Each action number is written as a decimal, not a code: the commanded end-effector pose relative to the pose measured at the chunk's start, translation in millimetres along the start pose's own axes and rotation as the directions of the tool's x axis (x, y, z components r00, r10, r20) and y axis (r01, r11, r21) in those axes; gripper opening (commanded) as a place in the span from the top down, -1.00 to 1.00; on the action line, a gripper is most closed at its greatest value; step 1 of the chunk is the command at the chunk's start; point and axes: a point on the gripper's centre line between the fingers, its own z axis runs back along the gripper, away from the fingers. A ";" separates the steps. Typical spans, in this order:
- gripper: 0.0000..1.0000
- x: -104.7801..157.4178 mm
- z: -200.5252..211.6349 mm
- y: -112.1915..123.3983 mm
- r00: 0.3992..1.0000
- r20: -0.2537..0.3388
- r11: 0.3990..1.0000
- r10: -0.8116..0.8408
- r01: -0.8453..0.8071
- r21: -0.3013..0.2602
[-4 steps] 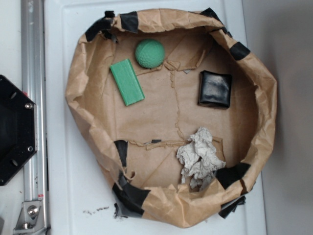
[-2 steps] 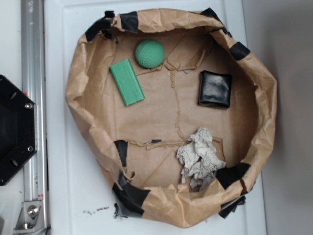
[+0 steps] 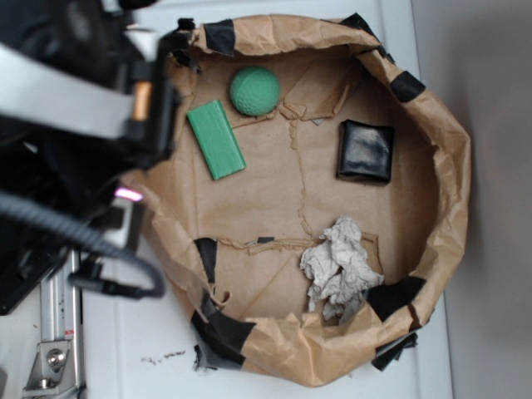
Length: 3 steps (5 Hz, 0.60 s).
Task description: Grab the green block.
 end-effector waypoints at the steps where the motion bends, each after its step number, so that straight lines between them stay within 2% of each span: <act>1: -1.00 21.6 -64.2 11.6 0.954 0.019 0.955 -0.298 0.298 0.000; 2: -1.00 20.0 -89.2 13.2 0.953 -0.027 0.954 -0.300 0.300 -0.031; 3: -1.00 18.9 -98.4 15.2 0.957 -0.042 0.957 -0.286 0.284 -0.055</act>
